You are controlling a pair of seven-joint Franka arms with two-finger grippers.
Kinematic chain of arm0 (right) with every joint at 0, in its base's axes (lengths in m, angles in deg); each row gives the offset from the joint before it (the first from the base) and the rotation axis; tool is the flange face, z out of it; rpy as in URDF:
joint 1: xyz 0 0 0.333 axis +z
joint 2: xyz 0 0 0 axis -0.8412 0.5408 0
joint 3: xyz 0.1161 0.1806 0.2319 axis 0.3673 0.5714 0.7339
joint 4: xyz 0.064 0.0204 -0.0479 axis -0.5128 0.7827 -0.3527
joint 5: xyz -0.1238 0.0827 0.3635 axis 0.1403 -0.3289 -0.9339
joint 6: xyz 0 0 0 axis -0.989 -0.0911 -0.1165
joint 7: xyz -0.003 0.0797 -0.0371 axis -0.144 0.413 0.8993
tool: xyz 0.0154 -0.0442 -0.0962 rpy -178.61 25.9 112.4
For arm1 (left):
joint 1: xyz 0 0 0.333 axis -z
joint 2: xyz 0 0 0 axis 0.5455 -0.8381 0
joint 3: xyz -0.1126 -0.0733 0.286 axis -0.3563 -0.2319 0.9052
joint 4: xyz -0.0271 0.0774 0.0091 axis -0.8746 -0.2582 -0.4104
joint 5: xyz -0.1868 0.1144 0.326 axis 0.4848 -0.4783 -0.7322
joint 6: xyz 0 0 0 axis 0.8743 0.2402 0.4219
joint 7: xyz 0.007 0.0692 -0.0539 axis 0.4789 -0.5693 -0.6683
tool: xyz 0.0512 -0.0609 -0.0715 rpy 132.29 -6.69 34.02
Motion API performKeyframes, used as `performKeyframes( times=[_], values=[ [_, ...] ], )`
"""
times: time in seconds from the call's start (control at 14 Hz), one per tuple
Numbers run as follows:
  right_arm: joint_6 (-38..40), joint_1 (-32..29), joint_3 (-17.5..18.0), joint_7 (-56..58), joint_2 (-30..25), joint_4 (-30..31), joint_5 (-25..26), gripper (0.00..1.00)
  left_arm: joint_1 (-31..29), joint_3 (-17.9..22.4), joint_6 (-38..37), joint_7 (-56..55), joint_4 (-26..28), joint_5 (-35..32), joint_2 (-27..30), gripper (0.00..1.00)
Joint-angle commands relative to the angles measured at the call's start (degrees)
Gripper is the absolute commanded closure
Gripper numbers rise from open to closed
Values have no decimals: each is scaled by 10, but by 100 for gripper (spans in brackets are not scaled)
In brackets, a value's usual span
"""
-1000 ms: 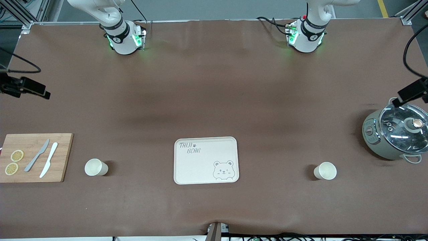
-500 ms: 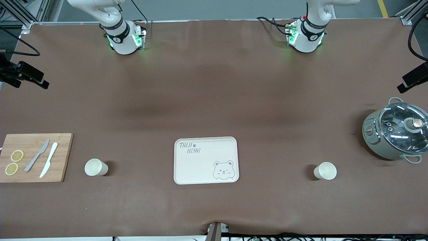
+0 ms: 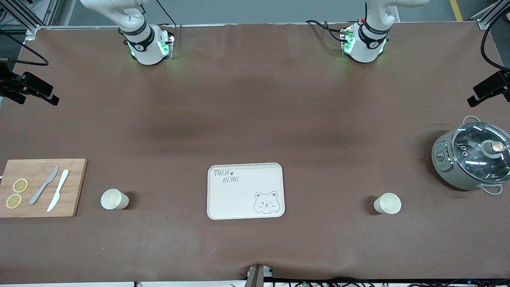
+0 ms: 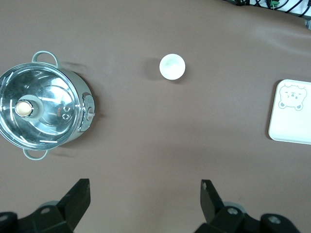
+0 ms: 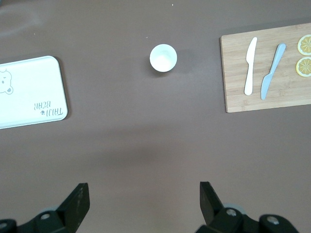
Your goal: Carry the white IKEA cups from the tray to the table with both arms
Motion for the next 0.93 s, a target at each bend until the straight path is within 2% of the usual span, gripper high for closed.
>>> performKeyframes(
  times=[0.0,0.86],
  values=[
    [-10,1,3,-12,-14,15,9,0,2,-4,-2,2,15,-17,16,0],
    [-23,2,4,-12,-11,14,9,0,3,-6,-2,6,15,-26,15,0]
  ],
)
